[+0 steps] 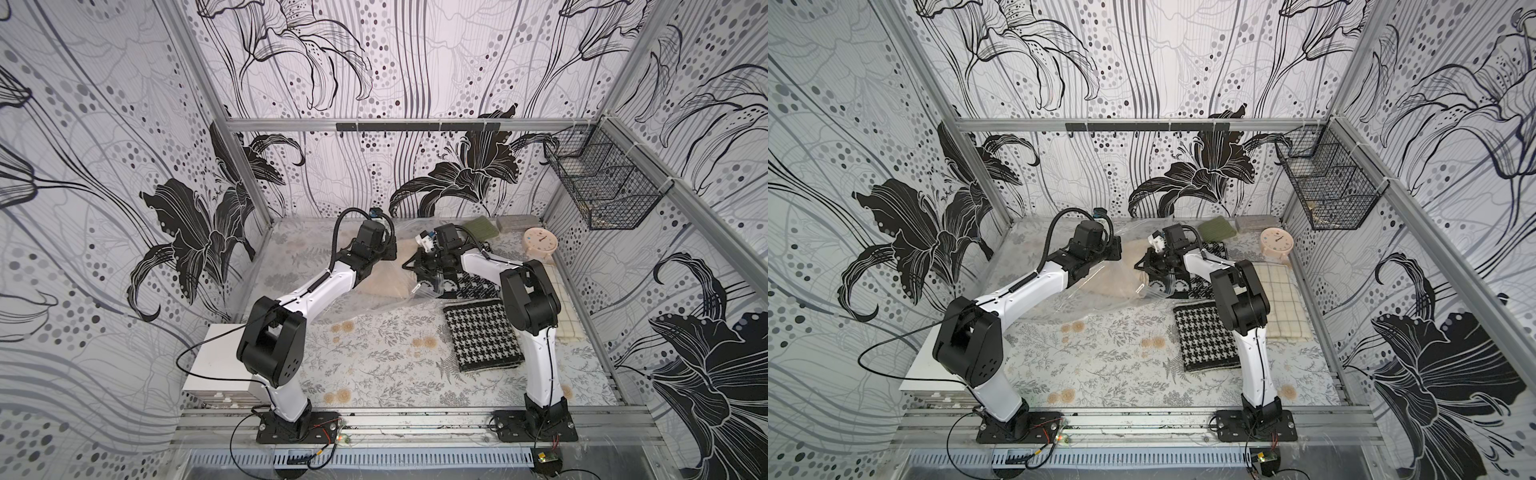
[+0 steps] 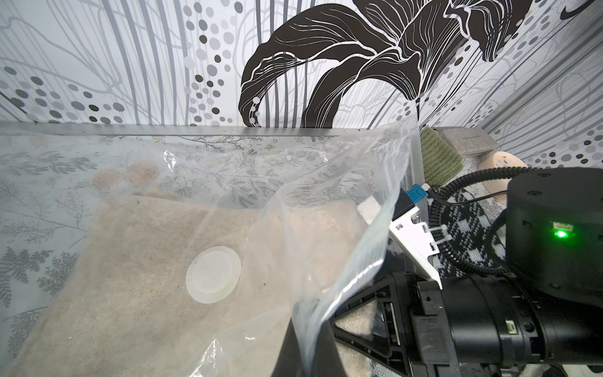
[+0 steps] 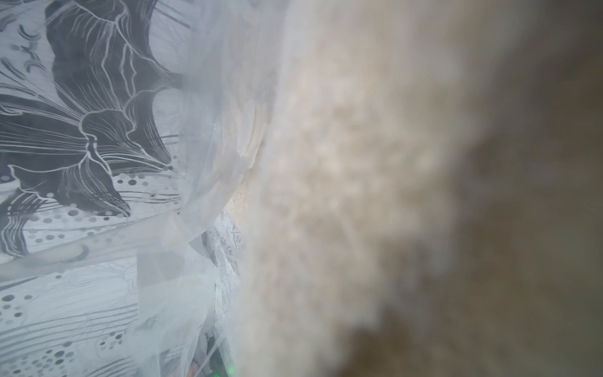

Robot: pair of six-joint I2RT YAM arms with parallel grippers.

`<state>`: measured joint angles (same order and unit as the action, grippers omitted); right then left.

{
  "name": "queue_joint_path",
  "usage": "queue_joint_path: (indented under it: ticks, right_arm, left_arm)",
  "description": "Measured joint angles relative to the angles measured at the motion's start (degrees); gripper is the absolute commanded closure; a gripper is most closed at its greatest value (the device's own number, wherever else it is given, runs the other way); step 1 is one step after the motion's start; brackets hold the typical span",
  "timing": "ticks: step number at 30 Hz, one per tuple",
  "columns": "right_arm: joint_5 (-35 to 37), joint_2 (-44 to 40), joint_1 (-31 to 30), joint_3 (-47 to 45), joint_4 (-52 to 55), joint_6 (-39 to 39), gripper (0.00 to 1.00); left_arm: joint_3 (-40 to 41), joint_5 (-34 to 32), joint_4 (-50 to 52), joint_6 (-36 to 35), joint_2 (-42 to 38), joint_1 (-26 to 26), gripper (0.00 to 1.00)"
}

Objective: Take the scarf out of the vacuum bag
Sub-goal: Take out the scarf from the vacuum bag.

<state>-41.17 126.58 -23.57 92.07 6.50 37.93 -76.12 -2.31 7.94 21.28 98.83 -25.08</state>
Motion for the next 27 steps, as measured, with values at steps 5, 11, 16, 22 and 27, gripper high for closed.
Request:
queue_joint_path:
  ticks: [5, 11, 16, 22, 27]
  right_arm:
    - [-0.76, -1.11, 0.72, -2.49, -1.79, 0.66, 1.0]
    - [-2.64, -2.19, 1.49, -3.52, -4.0, 2.01, 1.0]
    - [-3.67, -3.23, 1.77, -4.46, -5.11, 2.19, 1.0]
    - [-4.35, -3.54, 2.29, -4.63, -5.31, 2.14, 1.0]
    - [-4.33, -3.56, 2.71, -4.68, -4.98, 1.7, 1.0]
  left_arm:
    - [0.0, -0.11, 0.11, 0.0, 0.0, -0.04, 1.0]
    - [0.0, -0.22, 0.37, 0.0, 0.0, -0.17, 1.0]
    - [0.0, -0.31, 0.42, -0.02, 0.0, -0.22, 1.0]
    - [0.0, -0.52, 0.46, -0.02, 0.0, -0.37, 1.0]
    - [0.0, -0.94, 0.57, -0.04, 0.0, -0.55, 1.0]
